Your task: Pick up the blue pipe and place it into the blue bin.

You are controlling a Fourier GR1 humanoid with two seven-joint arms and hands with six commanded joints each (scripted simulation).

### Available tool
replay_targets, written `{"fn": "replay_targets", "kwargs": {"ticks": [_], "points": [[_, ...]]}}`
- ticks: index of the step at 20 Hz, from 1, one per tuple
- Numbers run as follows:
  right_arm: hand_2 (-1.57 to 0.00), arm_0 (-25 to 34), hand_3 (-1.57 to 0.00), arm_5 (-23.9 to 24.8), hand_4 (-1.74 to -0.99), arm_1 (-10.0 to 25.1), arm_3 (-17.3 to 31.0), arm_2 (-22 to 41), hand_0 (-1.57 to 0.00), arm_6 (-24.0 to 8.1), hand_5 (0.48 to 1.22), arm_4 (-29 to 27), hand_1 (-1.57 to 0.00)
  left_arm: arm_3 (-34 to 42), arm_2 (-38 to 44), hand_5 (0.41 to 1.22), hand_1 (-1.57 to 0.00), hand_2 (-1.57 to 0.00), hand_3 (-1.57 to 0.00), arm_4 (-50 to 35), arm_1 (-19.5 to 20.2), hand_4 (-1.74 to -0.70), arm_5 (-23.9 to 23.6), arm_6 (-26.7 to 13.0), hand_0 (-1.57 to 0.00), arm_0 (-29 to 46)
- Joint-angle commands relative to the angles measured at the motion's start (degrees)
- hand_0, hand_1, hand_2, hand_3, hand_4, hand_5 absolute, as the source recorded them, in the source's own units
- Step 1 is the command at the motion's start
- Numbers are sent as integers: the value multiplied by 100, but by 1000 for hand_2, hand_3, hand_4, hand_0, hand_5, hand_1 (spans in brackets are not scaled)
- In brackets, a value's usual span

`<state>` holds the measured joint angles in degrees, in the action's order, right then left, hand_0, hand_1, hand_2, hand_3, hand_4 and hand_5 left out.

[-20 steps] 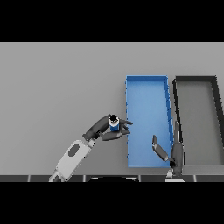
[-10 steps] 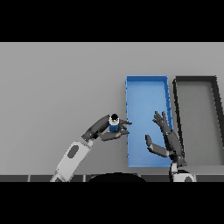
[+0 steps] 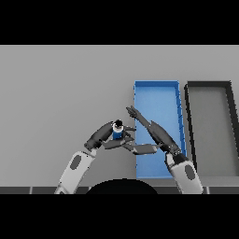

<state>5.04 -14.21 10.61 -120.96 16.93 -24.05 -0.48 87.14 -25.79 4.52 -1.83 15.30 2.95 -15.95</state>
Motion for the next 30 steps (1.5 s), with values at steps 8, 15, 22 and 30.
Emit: {"fn": "replay_targets", "kwargs": {"ticks": [8, 15, 22, 30], "points": [[-71, 1381, 1, -246, -1209, -111, 229, 263, -11, -533, 534, -218, -20, 28, 192, 1221, -1571, -1571, -1571, -86, -80, -1470, 374, -19, -1571, 151], [-377, 2065, -242, -495, -1278, -329, 933, 365, -323, -833, 485, -287, -362, -5, 378, 1221, -1571, -1571, -1571, 189, -157, -1517, 463, -128, -1571, 125], [-1300, 2143, -1102, -322, -1606, -682, 1161, 540, -1286, -564, 765, -423, -1287, 84, 303, 1221, -1571, -1571, -1532, -102, -305, -1690, 553, -165, -1571, 262], [-1526, 2105, -1484, -192, -1716, -520, 1134, 659, -1523, -230, 1144, -371, -1523, 60, 396, 1221, -1571, -1571, -1428, -142, -278, -1730, 560, -135, -1571, 122]]}}
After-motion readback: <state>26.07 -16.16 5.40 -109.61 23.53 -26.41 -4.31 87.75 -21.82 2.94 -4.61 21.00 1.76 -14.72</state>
